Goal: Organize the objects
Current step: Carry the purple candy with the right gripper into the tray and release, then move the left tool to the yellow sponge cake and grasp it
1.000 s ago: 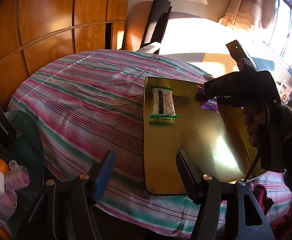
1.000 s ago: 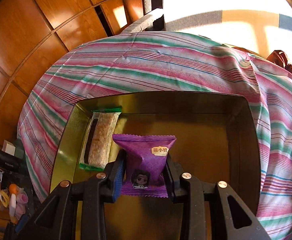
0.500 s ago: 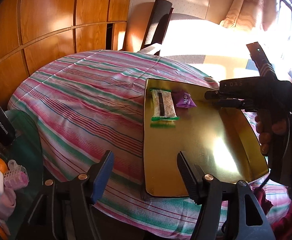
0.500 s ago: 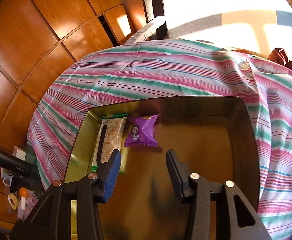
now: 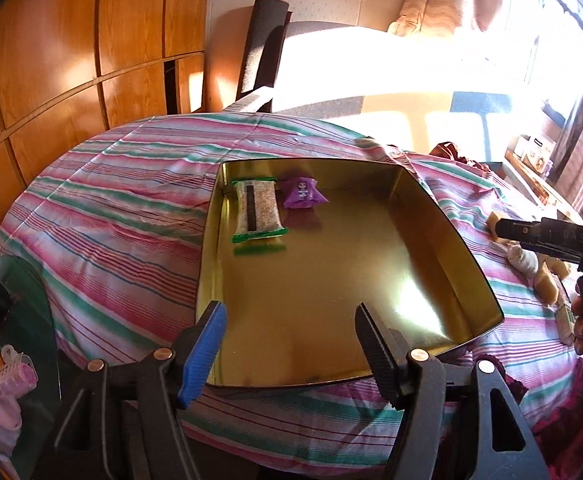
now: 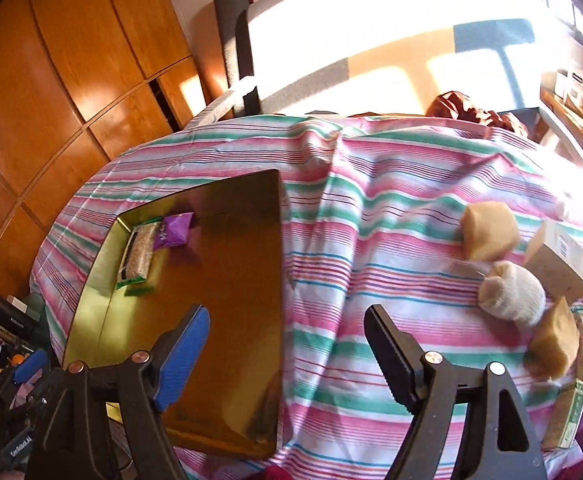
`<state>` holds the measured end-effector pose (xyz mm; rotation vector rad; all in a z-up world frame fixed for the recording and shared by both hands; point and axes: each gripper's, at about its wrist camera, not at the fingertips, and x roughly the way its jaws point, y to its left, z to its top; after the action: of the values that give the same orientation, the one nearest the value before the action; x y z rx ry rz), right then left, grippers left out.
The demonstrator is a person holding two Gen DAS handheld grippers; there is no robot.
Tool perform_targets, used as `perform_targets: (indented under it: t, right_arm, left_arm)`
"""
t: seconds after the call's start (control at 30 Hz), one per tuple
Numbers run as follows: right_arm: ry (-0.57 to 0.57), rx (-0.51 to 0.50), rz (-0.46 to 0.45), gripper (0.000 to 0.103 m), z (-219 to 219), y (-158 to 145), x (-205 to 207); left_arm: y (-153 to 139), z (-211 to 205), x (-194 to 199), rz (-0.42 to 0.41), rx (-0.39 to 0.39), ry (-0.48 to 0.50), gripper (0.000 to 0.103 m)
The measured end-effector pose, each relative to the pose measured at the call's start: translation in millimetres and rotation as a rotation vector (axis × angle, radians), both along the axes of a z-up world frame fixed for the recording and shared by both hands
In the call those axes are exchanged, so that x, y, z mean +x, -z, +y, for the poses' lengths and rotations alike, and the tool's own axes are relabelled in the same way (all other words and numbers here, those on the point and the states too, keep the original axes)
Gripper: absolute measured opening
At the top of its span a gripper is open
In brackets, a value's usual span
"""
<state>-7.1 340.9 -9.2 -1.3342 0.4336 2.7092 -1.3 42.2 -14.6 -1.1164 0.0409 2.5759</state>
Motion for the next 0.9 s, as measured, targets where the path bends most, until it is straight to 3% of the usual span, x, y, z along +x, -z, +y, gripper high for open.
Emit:
perform_targets:
  t: [0.27,0.57,0.63,0.73,0.9]
  right_arm:
    - [0.271,-0.034,0.033,0.081,111,-9,86]
    - [0.674,-0.083,0.102,0.081,229,-16,187]
    - [0.722,-0.115,0.124,0.081,241,-9,202]
    - [0.760,-0.267,0.195,0.081,255,2,220]
    - [0.795,-0.367,0.293,0.081,262,5,235]
  left_arm:
    - [-18,55,7,0.034,-0.010,0.162,0.068]
    - [-23,159,24,0.013,0.001,0.459,0.067]
    - [-23,185,29,0.010,0.005,0.528,0.067]
    - [-20,220,38,0.004,0.007,0.625,0.067]
    - [-11,278,46,-0.026,0.011,0.761,0.065]
